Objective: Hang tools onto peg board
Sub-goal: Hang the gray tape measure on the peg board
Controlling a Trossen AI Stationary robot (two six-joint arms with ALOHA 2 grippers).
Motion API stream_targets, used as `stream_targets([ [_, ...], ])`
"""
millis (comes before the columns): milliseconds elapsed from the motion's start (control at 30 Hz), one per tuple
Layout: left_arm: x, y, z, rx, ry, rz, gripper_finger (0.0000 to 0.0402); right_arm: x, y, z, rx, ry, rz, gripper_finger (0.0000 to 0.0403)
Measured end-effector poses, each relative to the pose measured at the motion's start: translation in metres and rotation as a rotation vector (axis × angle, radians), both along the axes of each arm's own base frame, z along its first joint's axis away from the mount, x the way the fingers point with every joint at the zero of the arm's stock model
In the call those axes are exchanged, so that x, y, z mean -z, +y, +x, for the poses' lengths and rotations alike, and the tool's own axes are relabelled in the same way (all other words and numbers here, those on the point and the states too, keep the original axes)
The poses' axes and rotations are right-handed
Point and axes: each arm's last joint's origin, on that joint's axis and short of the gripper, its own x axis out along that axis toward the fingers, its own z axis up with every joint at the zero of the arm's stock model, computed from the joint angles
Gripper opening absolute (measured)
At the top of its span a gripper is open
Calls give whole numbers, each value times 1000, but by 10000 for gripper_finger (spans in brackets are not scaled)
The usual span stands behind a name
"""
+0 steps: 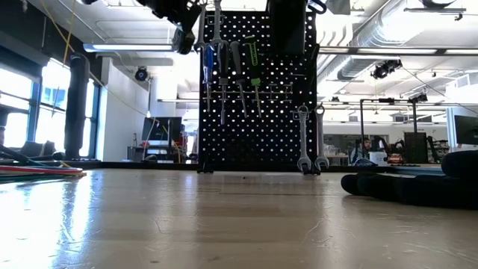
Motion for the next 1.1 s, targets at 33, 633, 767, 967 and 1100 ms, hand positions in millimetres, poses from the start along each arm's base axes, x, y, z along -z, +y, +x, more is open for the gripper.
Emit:
stream_targets([
  [33, 1, 1, 0, 2, -1, -6, 0, 0, 1, 0, -2, 0, 0, 142],
  [633, 7, 19, -4, 74, -55, -108, 0, 0, 0, -1, 4, 5, -2, 142],
  [767, 8, 20, -4, 101, -62, -119, 2, 0, 0, -1, 2, 6, -4, 142],
  [967, 7, 20, -4, 114, -69, -116, 36, 0, 0, -1, 5, 5, -3, 142],
  [1100, 7, 20, -4, 116, -70, -117, 69, 0, 0, -1, 5, 5, -3, 142],
])
